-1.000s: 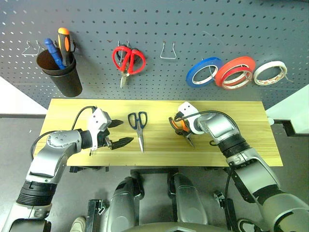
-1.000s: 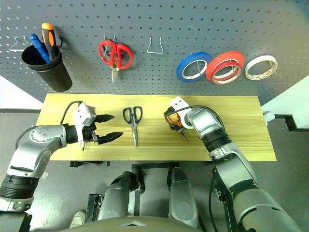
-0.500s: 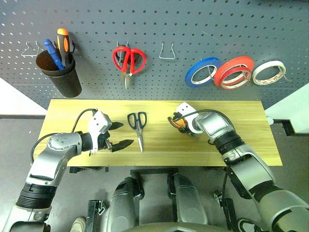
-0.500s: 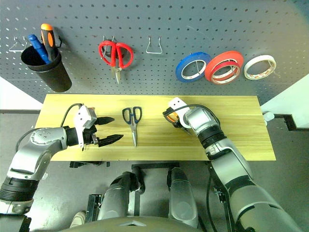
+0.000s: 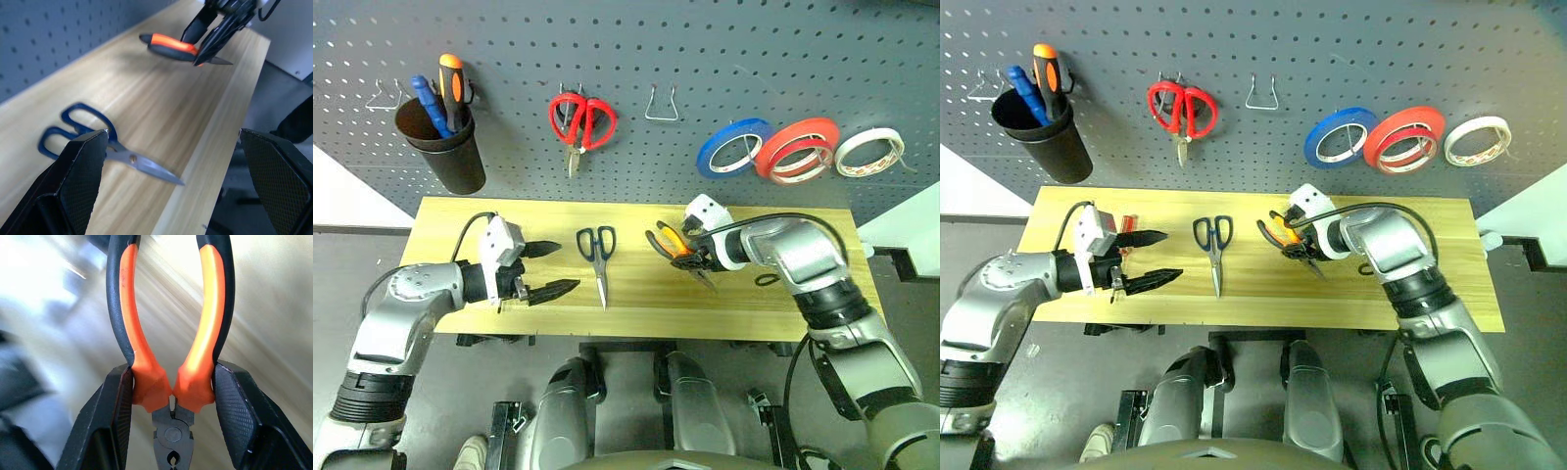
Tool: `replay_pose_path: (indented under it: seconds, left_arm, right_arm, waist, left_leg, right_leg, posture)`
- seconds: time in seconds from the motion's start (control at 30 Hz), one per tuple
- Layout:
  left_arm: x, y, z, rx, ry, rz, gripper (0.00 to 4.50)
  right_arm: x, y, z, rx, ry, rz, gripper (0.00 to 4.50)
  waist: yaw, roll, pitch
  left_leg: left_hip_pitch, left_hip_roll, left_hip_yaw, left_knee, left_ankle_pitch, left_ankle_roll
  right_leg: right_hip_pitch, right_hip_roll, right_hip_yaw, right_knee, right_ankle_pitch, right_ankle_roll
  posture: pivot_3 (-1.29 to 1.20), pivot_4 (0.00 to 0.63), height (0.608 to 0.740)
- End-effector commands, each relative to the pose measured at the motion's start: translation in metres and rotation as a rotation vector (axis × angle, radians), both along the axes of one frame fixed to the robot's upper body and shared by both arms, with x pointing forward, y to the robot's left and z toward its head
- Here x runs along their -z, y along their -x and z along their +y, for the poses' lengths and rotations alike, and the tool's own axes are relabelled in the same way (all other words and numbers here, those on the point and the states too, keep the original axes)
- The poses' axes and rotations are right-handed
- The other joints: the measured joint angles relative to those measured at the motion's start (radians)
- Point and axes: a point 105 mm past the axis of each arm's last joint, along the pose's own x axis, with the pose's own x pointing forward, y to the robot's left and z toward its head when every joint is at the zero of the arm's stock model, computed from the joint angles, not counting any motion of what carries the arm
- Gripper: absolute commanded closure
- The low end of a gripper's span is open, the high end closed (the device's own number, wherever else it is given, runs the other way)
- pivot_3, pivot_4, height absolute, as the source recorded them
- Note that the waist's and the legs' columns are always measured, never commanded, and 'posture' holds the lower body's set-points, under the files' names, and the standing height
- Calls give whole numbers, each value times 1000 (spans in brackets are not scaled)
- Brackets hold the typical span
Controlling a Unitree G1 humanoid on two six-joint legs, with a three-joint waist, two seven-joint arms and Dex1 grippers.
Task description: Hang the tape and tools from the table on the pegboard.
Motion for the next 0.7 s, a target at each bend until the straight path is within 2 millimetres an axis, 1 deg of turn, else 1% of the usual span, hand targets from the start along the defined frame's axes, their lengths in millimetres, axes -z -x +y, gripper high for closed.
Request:
replay_pose_path:
  seconds: [0.03, 0.1, 0.13, 0.17, 0.27, 0.33, 0.4, 0.47, 0.57, 0.7]
  left_arm:
    - [-25, 8, 4, 42, 79, -73, 0]
    - [-36, 10, 7, 44, 135, -99, 0]
    - [-40, 10, 8, 49, 150, -107, 0]
    - [-42, 10, 9, 53, 157, -110, 0]
    - [-49, 10, 11, 68, 169, -127, 0]
    - [-65, 8, 11, 75, 212, -177, 0]
    - [-80, 3, 11, 67, 252, -230, 0]
    - [-88, -3, 11, 55, 268, -272, 0]
    - [-97, -11, 12, 27, 273, -331, 0]
    - [-104, -19, 13, 3, 280, -361, 0]
  right_arm:
    - [-42, 21, 12, -113, -144, -118, 2442]
    - [-64, 29, 12, -149, -227, -200, 2442]
    - [-70, 31, 11, -153, -251, -221, 2442]
    - [-75, 31, 10, -149, -267, -234, 2442]
    - [-98, 29, 7, -134, -346, -320, 2442]
    - [-122, 26, 10, -118, -438, -394, 2442]
    - [-140, 19, 12, -78, -502, -467, 2442]
    - [-149, 12, 14, -30, -527, -521, 2442]
    - [-160, 2, 24, 34, -583, -585, 2442]
    - [-169, -12, 35, 116, -636, -636, 2442]
  waist:
    - [0, -1, -5]
    - [1, -4, -14]
    - [1, -5, -18]
    - [0, -5, -24]
    - [-2, -6, -42]
    - [-4, -6, -53]
    - [-7, -5, -60]
    - [-10, -4, -77]
    - [-15, -3, -109]
    - [-32, -2, -127]
  left_leg:
    - [0, 0, 0, 0, 0, 0]
    - [0, -1, 0, 0, 0, 0]
    - [0, -1, 0, 0, 0, 0]
    - [0, -1, 0, 0, 0, 0]
    - [-1, -1, 0, 0, 0, 0]
    - [-1, -1, 1, 0, 0, 0]
    - [-1, 0, 1, 0, 0, 0]
    - [-2, 2, 1, 0, 0, 0]
    - [0, 7, 3, 0, 1, -1]
    - [1, 10, 7, 0, 2, -4]
  right_leg:
    - [1, 0, -1, 0, 0, 0]
    - [1, 0, -1, -2, 0, 0]
    - [2, 0, -1, -2, 0, 0]
    - [2, 0, -2, -3, 1, 0]
    - [4, 0, -2, -7, 5, 2]
    - [5, 1, -2, -10, 7, 2]
    - [6, 5, -1, -14, 11, 0]
    - [6, 9, -1, -17, 16, -1]
    - [7, 13, -1, -17, 17, -2]
    - [7, 16, -1, -16, 17, -2]
  posture:
    - [-106, 171, 730]
    - [-121, 149, 730]
    - [-121, 149, 730]
    - [-126, 136, 730]
    - [-137, 114, 730]
    - [-143, 98, 730]
    - [-144, 79, 730]
    - [-144, 71, 730]
    - [-143, 58, 730]
    - [-140, 51, 730]
